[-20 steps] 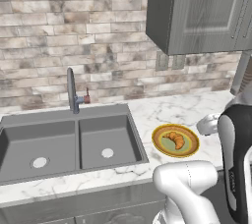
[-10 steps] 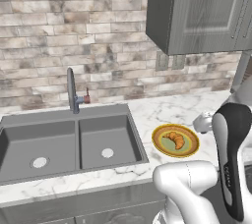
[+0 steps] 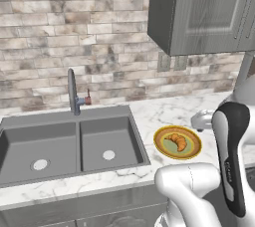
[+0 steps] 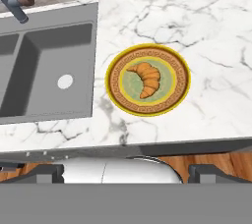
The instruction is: Pick the croissant and place it on the pan. Then turn on the stove to warm the croissant.
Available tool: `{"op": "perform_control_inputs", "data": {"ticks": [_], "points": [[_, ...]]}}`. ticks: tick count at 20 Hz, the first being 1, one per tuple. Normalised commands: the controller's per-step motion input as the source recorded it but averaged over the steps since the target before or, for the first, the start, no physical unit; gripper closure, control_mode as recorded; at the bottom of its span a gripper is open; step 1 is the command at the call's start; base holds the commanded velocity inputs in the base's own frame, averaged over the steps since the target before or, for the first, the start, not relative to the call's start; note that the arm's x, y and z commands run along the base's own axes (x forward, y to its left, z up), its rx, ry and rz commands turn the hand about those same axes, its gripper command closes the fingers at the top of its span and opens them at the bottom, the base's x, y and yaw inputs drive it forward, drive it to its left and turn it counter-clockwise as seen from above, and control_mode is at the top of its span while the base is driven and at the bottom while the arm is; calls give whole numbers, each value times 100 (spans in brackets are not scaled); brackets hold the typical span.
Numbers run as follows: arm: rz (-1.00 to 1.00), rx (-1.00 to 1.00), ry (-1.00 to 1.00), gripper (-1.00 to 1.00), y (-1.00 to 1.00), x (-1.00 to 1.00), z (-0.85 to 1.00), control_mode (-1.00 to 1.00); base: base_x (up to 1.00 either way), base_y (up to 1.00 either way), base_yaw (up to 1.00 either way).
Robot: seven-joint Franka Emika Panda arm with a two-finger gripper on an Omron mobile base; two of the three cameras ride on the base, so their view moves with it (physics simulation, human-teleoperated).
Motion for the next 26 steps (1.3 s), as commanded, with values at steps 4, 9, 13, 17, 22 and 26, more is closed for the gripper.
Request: {"op": "perform_control_inputs", "data": {"ticks": [4,9,13,17,22,26], "points": [[0,3,0,-100,0,26,-18,-100,0,0,0],[0,0,1,-100,-4,24,-27,-100,0,0,0],[0,0,4,-100,-9,21,-26,-100,0,0,0],[0,-3,5,-100,-8,19,-27,-100,0,0,0],[0,-2,6,-100,-12,24,-23,-100,0,0,0],[0,-1,4,-100,-10,24,-19,-100,0,0,0]]}}
